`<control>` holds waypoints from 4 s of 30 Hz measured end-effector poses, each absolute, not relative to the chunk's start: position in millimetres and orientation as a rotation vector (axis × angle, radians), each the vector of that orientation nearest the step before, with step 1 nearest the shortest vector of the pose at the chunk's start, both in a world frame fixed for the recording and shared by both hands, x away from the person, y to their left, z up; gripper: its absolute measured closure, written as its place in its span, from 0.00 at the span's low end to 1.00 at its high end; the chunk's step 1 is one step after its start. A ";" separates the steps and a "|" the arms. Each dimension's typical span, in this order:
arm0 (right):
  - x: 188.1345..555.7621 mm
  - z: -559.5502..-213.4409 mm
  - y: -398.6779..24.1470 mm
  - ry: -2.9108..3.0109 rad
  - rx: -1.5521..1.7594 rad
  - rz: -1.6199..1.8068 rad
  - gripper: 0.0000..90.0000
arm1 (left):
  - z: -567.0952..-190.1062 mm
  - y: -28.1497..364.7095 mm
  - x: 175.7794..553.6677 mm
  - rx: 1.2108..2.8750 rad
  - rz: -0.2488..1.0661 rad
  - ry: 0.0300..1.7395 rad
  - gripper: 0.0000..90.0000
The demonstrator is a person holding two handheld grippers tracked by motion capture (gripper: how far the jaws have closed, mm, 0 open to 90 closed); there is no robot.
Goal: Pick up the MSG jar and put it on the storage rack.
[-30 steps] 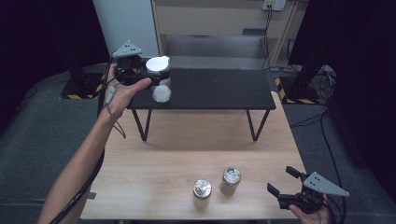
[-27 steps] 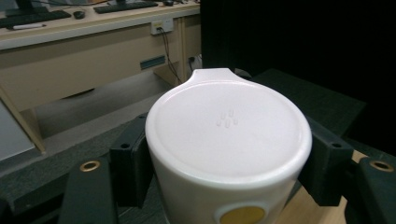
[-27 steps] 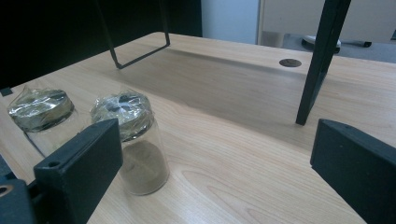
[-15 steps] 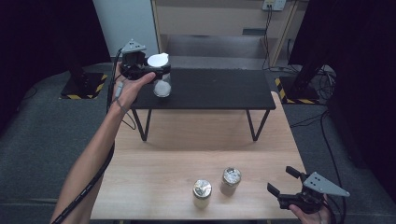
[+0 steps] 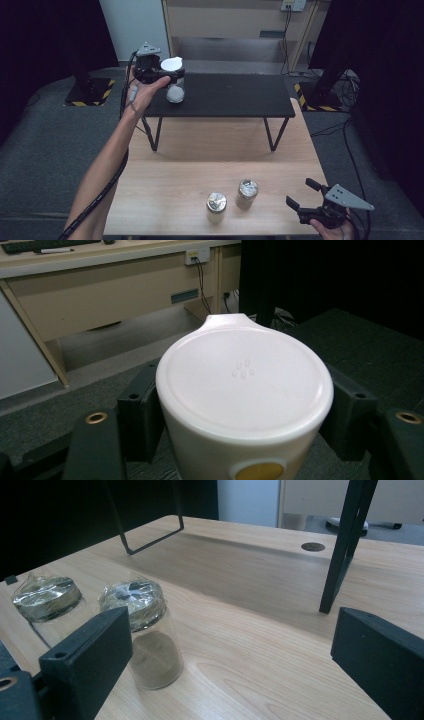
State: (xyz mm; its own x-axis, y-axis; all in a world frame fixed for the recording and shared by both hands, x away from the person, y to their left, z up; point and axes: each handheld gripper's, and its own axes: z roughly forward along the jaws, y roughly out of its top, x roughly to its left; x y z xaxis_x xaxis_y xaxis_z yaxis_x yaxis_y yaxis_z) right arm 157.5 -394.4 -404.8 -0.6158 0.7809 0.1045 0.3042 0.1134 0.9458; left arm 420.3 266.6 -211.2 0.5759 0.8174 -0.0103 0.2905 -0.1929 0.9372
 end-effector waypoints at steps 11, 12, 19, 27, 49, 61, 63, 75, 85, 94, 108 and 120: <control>158.0 -405.2 -394.5 1.977 1.051 1.514 0.04 | -216.3 265.7 421.8 1.753 0.624 0.915 0.33; 158.2 -405.3 -394.7 1.977 1.053 1.516 0.04 | -216.5 265.7 421.7 1.752 0.624 0.915 0.33; 158.2 -405.3 -394.7 1.979 1.050 1.518 0.04 | -220.8 267.5 419.9 1.732 0.625 0.917 0.33; 158.1 -405.0 -394.6 1.981 1.050 1.518 0.04 | -223.1 266.0 417.1 1.729 0.644 0.906 0.32; 158.2 -404.6 -393.9 1.984 1.049 1.514 0.05 | -217.6 277.0 397.9 1.696 0.643 0.867 0.04; 158.0 -403.9 -392.8 1.984 1.052 1.508 0.05 | -214.7 296.6 375.0 1.685 0.640 0.822 0.03; 158.2 -403.8 -392.5 1.986 1.051 1.505 0.05 | -216.0 299.0 370.5 1.683 0.638 0.807 0.03; 157.9 -403.2 -391.4 1.987 1.052 1.499 0.05 | -227.7 313.2 347.1 1.679 0.606 0.737 0.03; 157.7 -402.7 -390.9 1.989 1.052 1.495 0.05 | -237.6 320.4 317.7 1.692 0.634 0.703 0.03; 158.3 -402.3 -389.9 1.996 1.047 1.489 0.05 | -260.4 329.4 295.8 1.692 0.601 0.675 0.03; 158.0 -401.9 -389.3 1.994 1.050 1.484 0.05 | -290.6 336.6 266.3 1.662 0.551 0.618 0.03; 158.1 -401.9 -389.2 1.994 1.051 1.483 0.05 | -323.3 347.5 239.2 1.646 0.548 0.604 0.03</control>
State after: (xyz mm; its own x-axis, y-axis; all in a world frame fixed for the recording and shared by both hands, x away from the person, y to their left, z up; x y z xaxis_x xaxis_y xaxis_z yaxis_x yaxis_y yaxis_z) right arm 158.1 -389.2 -401.9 -0.6147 0.7836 0.0906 0.3124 0.1363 0.9401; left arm 239.2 347.5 -323.3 0.7510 0.6600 0.0206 0.0838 -0.1262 0.9885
